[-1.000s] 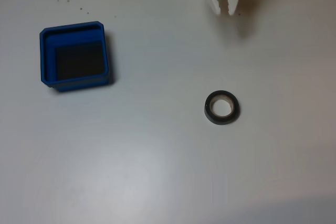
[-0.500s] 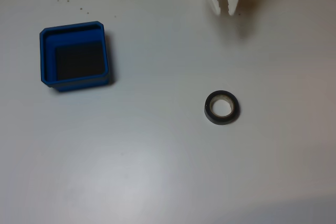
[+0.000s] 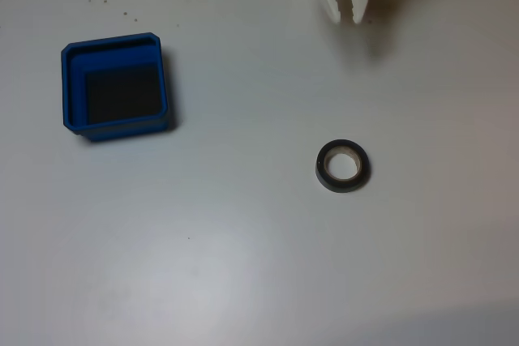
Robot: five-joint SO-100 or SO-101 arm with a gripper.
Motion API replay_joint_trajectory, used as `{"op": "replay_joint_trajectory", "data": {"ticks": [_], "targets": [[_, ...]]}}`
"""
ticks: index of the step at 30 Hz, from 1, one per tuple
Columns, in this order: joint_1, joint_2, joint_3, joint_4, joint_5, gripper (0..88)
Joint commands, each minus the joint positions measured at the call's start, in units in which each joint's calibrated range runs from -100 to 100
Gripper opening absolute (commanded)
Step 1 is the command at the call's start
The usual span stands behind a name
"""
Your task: Pick the black tape roll and drop it in the blue box
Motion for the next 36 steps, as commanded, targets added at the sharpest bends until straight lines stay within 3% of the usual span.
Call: {"op": "replay_joint_trajectory", "data": {"ticks": [1,36], "targets": [[0.28,-3.23,0.90,-0.74,0.09,11.9],[-0.01,-2.14,-0.09,-0.74,0.70,11.9]]}}
